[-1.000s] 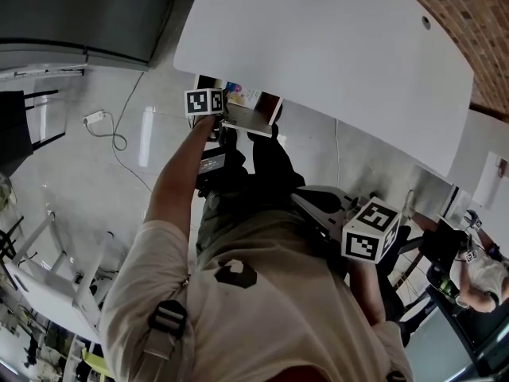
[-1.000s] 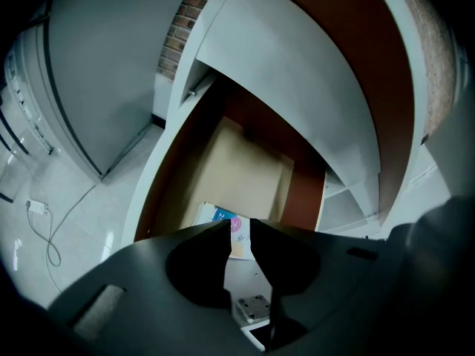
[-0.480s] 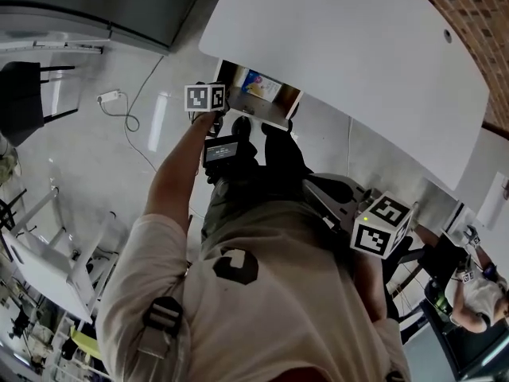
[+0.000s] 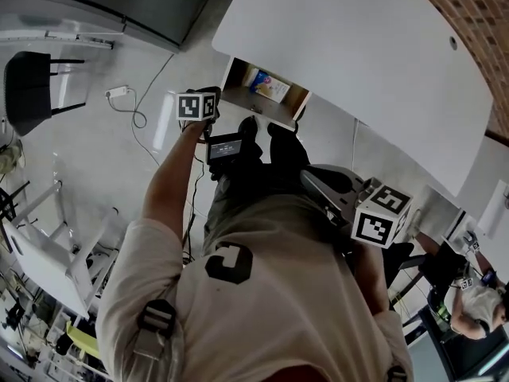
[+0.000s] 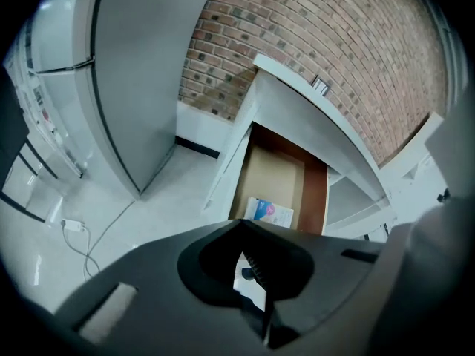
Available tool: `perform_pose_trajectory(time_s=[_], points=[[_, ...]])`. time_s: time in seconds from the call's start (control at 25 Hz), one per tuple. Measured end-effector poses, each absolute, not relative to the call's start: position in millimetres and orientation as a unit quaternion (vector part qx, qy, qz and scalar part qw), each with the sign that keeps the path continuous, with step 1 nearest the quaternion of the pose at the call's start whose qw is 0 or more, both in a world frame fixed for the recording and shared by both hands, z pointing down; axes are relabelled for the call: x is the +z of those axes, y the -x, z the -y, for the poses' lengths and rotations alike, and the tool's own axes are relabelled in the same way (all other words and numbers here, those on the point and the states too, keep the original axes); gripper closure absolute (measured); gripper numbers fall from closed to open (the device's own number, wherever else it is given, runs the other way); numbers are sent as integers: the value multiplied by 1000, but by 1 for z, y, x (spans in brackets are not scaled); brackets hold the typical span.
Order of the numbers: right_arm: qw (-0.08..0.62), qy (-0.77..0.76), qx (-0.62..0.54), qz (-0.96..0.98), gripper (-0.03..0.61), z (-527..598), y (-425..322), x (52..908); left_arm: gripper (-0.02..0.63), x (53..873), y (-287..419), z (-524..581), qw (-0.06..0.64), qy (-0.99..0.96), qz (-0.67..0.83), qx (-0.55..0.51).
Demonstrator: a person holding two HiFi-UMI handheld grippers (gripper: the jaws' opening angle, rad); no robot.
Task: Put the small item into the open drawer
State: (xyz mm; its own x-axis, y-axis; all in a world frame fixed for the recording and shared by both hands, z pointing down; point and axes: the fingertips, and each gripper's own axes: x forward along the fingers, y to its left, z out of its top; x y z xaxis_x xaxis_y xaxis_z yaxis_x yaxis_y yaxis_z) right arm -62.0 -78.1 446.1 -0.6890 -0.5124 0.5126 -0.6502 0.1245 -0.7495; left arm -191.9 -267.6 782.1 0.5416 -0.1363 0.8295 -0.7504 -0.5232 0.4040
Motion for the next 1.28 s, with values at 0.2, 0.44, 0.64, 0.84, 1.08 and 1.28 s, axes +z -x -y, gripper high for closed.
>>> perform_pose_trajectory(time_s=[0.2,0.44,0.64,0.84,1.08,1.28], points=[[70,-377,526,759,572,84,70,438,610,769,220,283,407,-773,328,361],[71,-374,504,775,572,97,85,425,609,727,237,294,408,-788,352,298],[80,-361,490,789,572,106,101,418,610,671,233,296,401,-819,347,218],[89,-350,481,799,572,116,117,414,609,626,229,291,385,-847,324,172],[108,-343,472,805,572,122,134,412,609,583,221,283,348,-883,280,144],[123,-337,470,806,572,123,146,413,609,550,217,280,319,-906,250,119]])
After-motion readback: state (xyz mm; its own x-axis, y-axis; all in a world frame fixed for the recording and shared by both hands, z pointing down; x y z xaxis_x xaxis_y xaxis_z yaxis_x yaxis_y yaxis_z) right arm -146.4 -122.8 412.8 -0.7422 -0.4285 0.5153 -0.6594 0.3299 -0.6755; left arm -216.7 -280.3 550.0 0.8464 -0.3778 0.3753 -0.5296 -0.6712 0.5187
